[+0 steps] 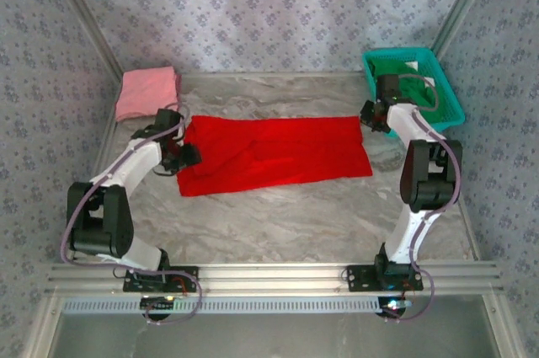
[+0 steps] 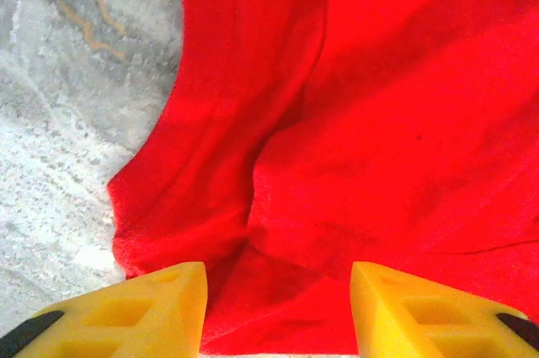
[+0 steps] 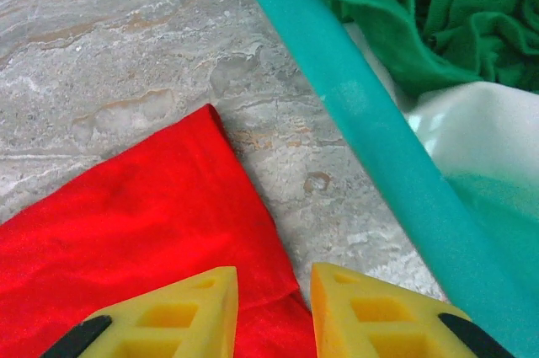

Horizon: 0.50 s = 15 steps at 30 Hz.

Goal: Fold and stack the t-shirts

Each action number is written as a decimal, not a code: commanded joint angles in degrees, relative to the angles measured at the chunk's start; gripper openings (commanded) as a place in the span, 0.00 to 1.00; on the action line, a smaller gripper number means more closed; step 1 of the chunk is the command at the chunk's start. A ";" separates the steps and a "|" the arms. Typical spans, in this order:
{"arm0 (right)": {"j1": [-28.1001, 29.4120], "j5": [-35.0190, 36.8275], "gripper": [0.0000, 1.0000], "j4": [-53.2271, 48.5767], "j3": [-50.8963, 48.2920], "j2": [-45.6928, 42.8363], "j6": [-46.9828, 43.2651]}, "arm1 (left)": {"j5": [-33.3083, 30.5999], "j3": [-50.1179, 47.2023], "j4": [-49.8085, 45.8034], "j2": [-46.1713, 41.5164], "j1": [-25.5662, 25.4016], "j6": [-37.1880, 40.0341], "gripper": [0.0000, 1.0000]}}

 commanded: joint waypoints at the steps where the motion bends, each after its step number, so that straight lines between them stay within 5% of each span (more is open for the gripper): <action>1: 4.30 1.83 0.33 -1.05 0.76 -4.18 -0.78 | -1.08 -0.40 2.26 -3.55 -0.19 -1.28 0.55; 3: 5.94 -5.46 0.34 2.49 -0.22 -4.21 -0.99 | 0.25 -0.35 3.30 -3.15 -0.15 -1.19 0.59; 7: 10.40 -8.78 0.34 4.62 -1.61 -2.06 -0.97 | 2.09 0.11 5.67 -1.52 -4.03 -0.05 0.57; 15: 13.60 -4.07 0.21 1.11 4.04 8.08 -2.69 | 0.55 -2.24 12.60 5.71 -9.46 -5.64 0.49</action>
